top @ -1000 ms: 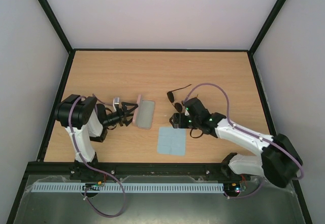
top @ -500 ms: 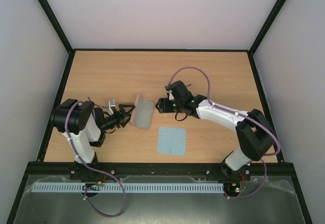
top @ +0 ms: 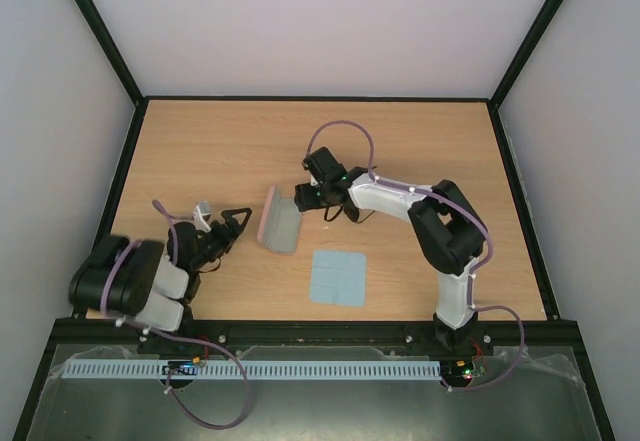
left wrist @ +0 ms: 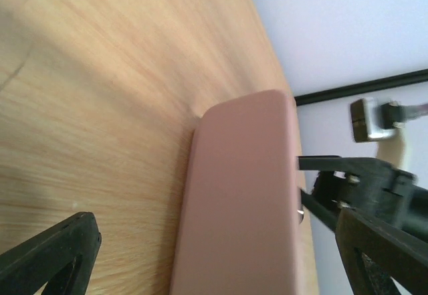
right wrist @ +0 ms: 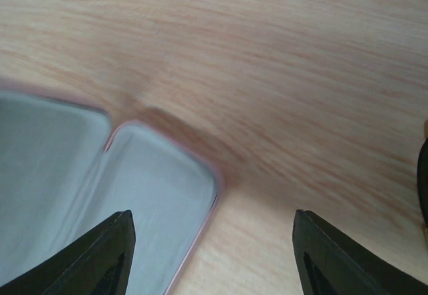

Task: Organize the sunglasses
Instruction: Adjust the sunglasses case at the center of the board.

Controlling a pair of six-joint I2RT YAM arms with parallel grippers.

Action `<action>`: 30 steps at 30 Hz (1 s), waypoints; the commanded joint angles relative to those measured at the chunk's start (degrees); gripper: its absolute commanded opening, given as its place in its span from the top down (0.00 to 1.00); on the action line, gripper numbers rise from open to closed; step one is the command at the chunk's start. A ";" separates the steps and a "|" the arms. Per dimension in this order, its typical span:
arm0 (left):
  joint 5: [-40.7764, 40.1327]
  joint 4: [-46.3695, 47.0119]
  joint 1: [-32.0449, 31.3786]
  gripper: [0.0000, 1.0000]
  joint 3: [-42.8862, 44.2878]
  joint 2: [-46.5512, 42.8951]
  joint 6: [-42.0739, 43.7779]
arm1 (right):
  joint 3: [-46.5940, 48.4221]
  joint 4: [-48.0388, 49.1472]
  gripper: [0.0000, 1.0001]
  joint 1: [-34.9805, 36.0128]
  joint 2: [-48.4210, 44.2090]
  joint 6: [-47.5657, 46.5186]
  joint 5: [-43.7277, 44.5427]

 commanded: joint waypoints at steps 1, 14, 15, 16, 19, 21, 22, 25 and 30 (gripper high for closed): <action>-8.16 -25.43 -3.47 0.00 -3.75 -19.09 5.08 | 4.57 -4.40 0.39 0.36 3.77 -3.36 4.29; -19.43 -73.94 -10.11 0.00 9.59 -57.78 9.18 | 7.36 -3.88 0.55 0.54 8.55 -6.62 3.46; -19.61 -75.15 -10.21 0.01 9.79 -59.23 9.10 | 7.44 -3.83 0.54 0.54 8.81 -6.86 3.01; -19.74 -76.29 -10.27 0.01 9.90 -60.34 9.15 | 7.45 -3.71 0.54 0.56 9.12 -7.04 2.76; -19.86 -78.53 -10.28 0.01 10.59 -62.13 9.56 | 7.28 -3.71 0.54 0.65 9.67 -7.34 2.87; -19.70 -78.91 -10.31 0.01 10.89 -62.26 9.73 | 6.68 -3.89 0.54 0.65 9.57 -7.20 3.80; -19.60 -79.02 -10.39 0.00 10.96 -62.19 9.75 | 6.14 -3.91 0.54 0.71 9.25 -6.91 4.50; -19.38 -78.96 -10.49 0.01 10.99 -62.26 9.81 | 3.93 -3.87 0.55 0.74 7.85 -5.87 6.70; -19.19 -79.19 -10.59 0.01 10.90 -62.55 9.90 | -0.56 -3.38 0.55 1.11 5.15 -4.81 8.91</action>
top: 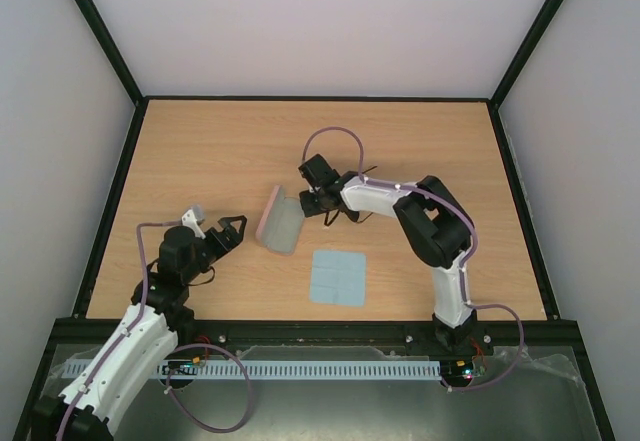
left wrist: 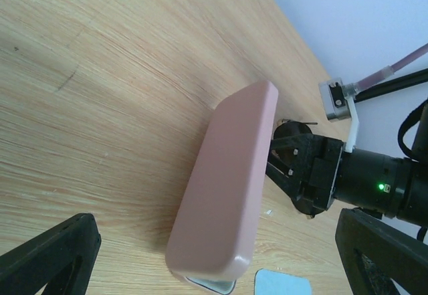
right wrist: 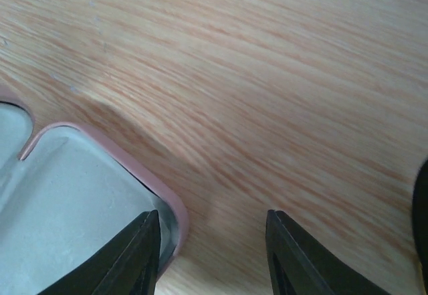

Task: Organize the sunglasses
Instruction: Adjust the sunglasses case at the center of the board.

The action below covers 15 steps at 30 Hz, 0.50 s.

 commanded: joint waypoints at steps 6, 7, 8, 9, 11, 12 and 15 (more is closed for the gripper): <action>0.01 -3.31 -0.61 0.01 1.84 -2.81 0.76 | -9.42 -2.18 0.56 1.67 -5.83 2.49 4.38; -0.15 -3.74 -0.62 0.00 1.93 -3.28 0.76 | -10.60 -2.05 0.56 1.92 -6.77 2.88 4.70; -0.12 -4.10 -0.63 0.01 2.01 -3.51 0.83 | -11.37 -1.94 0.56 2.16 -7.82 3.35 4.86; -0.13 -4.30 -0.63 0.00 2.06 -3.73 0.85 | -13.05 -1.80 0.55 2.41 -8.81 3.75 5.01; -0.07 -4.52 -0.68 0.01 2.02 -3.98 0.85 | -15.75 -1.30 0.55 2.94 -11.09 4.76 5.23; -0.03 -4.57 -0.69 0.00 1.98 -3.99 0.85 | -16.99 -1.04 0.55 3.20 -12.16 5.23 5.24; 0.07 -4.74 -0.83 0.01 1.74 -4.14 0.94 | -20.33 -0.66 0.55 4.21 -15.08 6.58 5.35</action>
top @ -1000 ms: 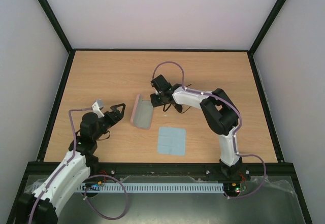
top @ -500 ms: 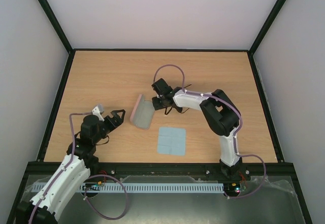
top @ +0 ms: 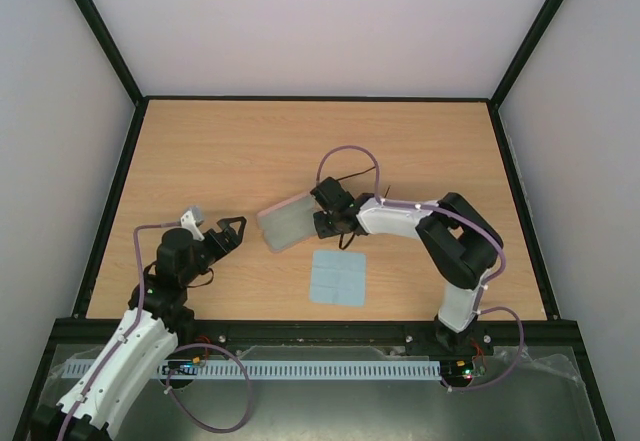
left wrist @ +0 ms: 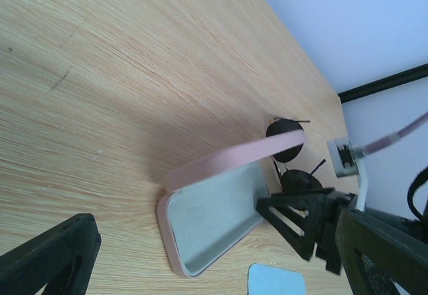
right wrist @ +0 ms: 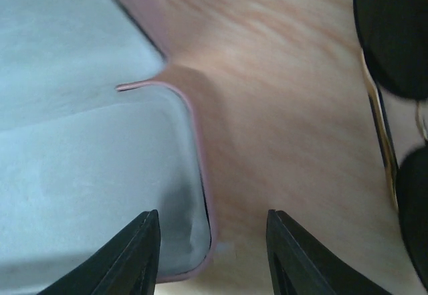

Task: Organize the sunglasses
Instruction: Adjust the sunglasses case at the center of the board.

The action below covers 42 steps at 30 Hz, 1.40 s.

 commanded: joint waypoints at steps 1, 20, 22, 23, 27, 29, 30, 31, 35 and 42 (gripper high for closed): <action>0.09 -1.34 -0.20 0.00 1.20 -0.77 0.85 | -5.37 -2.69 0.55 1.79 -4.47 2.98 1.53; -0.53 -3.11 -0.74 0.00 1.29 -1.22 1.60 | -4.66 3.30 0.70 5.20 -2.16 10.82 -0.99; -0.53 -2.99 -0.74 0.00 1.30 -0.97 1.82 | -3.50 3.69 0.72 5.16 -0.59 11.71 -0.04; -0.57 -3.02 -0.78 0.00 1.27 -0.86 1.86 | -2.72 3.63 0.72 5.16 0.10 12.06 0.54; -0.63 -2.81 -0.72 0.01 1.31 -0.20 2.23 | 0.51 3.52 0.75 5.19 2.51 13.49 2.51; -0.70 -2.56 -0.77 0.00 1.29 0.15 2.32 | 2.58 3.29 0.75 5.18 4.12 13.85 3.15; -0.70 -2.32 -0.78 0.00 1.29 0.35 2.37 | 3.81 3.05 0.75 5.19 4.95 13.99 3.27; -0.75 -2.20 -0.78 0.00 1.28 0.49 2.38 | 5.00 2.82 0.74 5.20 5.71 14.08 3.35; -0.86 -2.06 -0.74 0.01 1.45 1.17 2.47 | 8.81 2.54 0.75 5.17 8.34 14.79 2.33; -1.72 -5.16 -0.81 0.01 3.25 -0.66 3.40 | 2.89 6.13 0.66 5.14 1.08 15.42 0.77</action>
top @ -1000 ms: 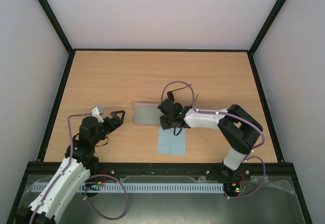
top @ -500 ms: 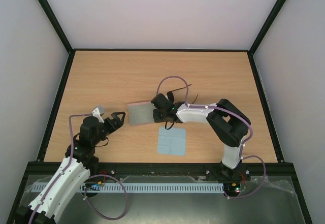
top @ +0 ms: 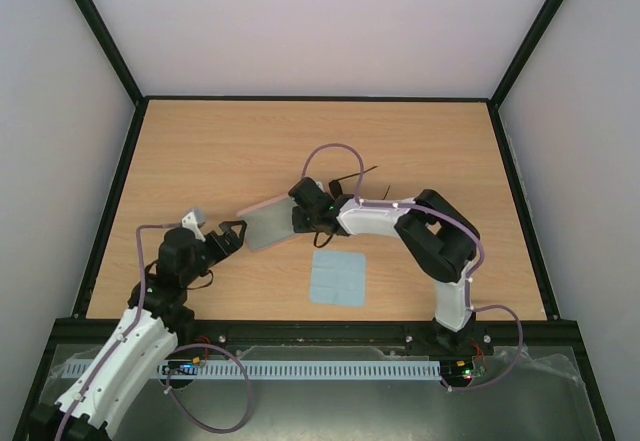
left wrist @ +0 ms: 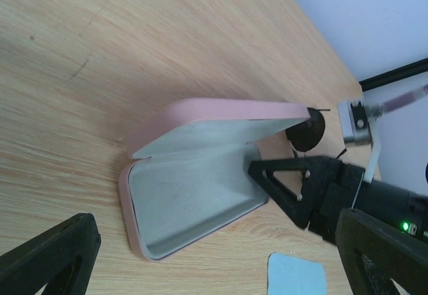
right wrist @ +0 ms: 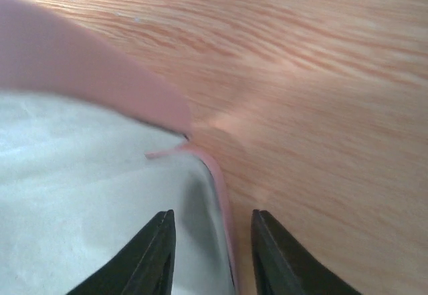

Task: Organize the sunglasses
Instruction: Adjust the sunglasses case at the center of the board.

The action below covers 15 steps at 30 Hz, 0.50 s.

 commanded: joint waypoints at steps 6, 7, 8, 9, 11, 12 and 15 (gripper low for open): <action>0.12 -5.03 -0.11 0.01 5.85 -2.54 2.71 | -11.16 0.10 0.48 0.02 -18.88 -1.27 -0.55; 0.53 -5.72 -0.09 0.01 6.30 -2.50 2.89 | -12.35 0.09 0.46 0.02 -21.08 -1.47 -0.37; 0.76 -6.05 -0.13 0.00 6.60 -2.57 3.04 | -13.36 -0.15 0.45 0.08 -23.36 -1.69 -0.30; 0.87 -6.50 -0.15 0.00 6.95 -2.64 3.08 | -14.20 -0.66 0.44 0.09 -25.35 -1.71 -0.42; 1.25 -7.21 -0.15 0.00 7.49 -2.75 3.42 | -15.77 -1.68 0.42 0.04 -29.24 -1.76 -1.02; 1.64 -7.54 -0.17 0.00 7.88 -2.75 3.52 | -16.72 -2.31 0.40 0.08 -31.21 -1.70 -1.40; 2.74 -8.56 -0.64 0.00 9.05 -2.60 3.84 | -20.52 -4.30 0.33 0.06 -39.51 -1.76 -1.06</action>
